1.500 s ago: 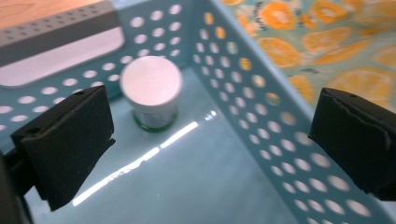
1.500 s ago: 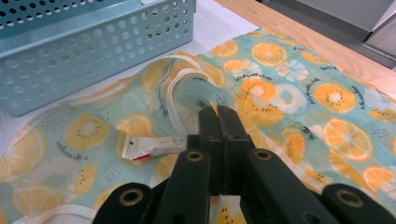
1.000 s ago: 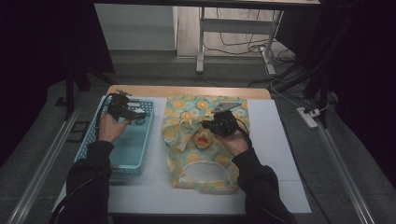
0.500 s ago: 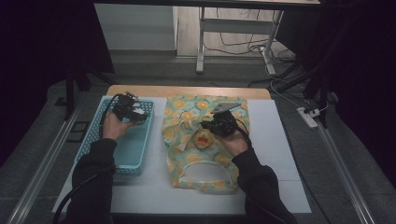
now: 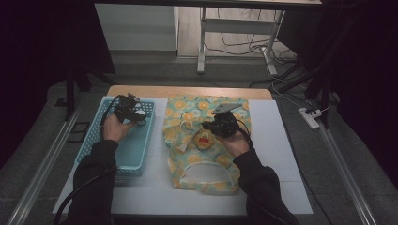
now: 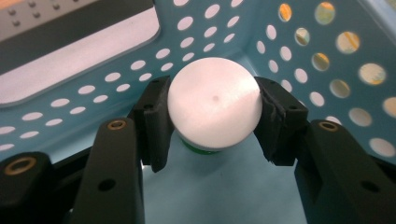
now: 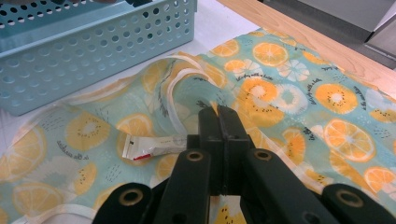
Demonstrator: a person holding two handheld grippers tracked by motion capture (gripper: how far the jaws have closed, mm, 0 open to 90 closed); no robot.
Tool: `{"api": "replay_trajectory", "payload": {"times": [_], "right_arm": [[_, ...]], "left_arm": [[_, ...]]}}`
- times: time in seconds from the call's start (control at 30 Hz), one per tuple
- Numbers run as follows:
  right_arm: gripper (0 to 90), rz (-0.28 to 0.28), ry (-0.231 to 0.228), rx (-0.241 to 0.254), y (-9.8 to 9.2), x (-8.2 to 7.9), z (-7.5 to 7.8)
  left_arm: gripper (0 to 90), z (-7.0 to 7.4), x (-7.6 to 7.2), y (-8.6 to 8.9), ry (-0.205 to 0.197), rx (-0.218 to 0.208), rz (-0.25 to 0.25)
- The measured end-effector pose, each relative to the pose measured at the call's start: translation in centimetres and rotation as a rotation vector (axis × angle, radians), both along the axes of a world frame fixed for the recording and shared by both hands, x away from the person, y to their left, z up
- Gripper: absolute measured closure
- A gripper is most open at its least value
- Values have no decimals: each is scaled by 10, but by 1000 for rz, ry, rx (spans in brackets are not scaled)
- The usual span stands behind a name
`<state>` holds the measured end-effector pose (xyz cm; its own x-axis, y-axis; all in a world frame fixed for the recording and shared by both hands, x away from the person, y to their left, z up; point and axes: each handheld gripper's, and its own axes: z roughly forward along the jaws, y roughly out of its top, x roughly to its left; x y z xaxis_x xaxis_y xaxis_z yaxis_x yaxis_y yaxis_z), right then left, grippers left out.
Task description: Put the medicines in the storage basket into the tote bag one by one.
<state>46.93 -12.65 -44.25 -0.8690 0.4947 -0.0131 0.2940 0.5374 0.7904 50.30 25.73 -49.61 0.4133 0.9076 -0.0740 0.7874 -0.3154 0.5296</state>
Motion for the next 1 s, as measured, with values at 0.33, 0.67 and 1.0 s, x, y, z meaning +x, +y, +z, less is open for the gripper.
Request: {"api": "replay_trajectory", "payload": {"times": [0.33, 0.67, 1.0], "right_arm": [[900, -2, 3, 11, -1, 0, 2], [900, 1, 8, 10, -1, 0, 2], [900, -3, 11, 14, -1, 0, 3]], "left_arm": [[509, 20, -13, 0, -18, -27, -23], [509, 48, -30, -4, -55, -40, -73], [509, 61, -46, -7, -66, -70, -125]]}}
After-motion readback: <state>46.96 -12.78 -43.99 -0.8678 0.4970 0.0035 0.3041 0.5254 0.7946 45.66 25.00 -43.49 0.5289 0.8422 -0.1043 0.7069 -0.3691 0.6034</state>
